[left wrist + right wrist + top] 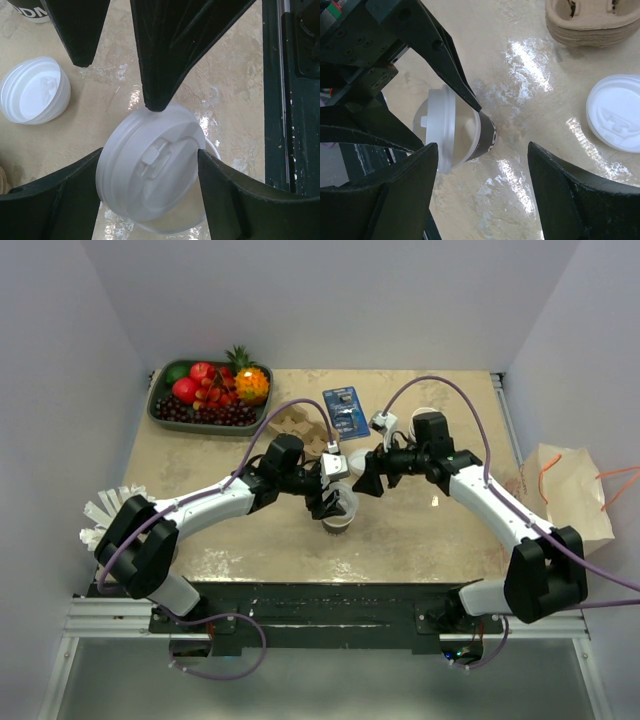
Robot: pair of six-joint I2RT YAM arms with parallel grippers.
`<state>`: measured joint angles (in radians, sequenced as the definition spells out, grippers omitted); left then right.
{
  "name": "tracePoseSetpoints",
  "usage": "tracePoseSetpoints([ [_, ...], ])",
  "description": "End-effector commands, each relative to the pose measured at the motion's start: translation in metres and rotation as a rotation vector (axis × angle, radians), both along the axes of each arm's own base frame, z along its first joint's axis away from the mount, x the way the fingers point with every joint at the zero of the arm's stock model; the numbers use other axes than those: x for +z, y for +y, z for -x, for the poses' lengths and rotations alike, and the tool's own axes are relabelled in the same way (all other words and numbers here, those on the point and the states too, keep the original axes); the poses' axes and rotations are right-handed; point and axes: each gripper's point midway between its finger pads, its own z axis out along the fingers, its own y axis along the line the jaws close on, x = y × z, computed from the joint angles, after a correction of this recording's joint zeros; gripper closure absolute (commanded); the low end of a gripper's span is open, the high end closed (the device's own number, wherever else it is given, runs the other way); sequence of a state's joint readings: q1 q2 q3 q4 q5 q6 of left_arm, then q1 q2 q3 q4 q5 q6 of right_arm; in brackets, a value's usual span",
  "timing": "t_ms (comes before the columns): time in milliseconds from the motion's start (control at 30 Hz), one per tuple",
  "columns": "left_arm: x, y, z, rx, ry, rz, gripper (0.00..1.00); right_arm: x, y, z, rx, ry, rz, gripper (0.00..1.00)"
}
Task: Pack the takeout coffee
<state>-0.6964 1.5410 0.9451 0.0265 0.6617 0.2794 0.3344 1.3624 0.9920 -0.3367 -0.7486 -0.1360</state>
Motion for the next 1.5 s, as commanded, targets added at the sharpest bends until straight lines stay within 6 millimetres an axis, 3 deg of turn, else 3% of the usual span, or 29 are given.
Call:
tracePoseSetpoints([
  [0, 0.017, -0.010, -0.005, -0.016, -0.025, 0.042, 0.24, 0.000, 0.009, 0.001, 0.038, -0.019, 0.000, 0.25],
  [767, 0.022, -0.005, -0.006, 0.018, -0.026, 0.028, 0.18, -0.014, 0.011, -0.014, -0.026, 0.041, 0.029, 0.27],
  [1233, 0.024, -0.003, -0.010, 0.056, -0.029, 0.036, 0.14, -0.011, 0.015, -0.015, -0.024, 0.060, 0.016, 0.27],
  [1467, 0.034, -0.007, -0.008, 0.058, -0.015, 0.069, 0.11, -0.013, 0.016, -0.016, -0.022, 0.067, 0.018, 0.27],
])
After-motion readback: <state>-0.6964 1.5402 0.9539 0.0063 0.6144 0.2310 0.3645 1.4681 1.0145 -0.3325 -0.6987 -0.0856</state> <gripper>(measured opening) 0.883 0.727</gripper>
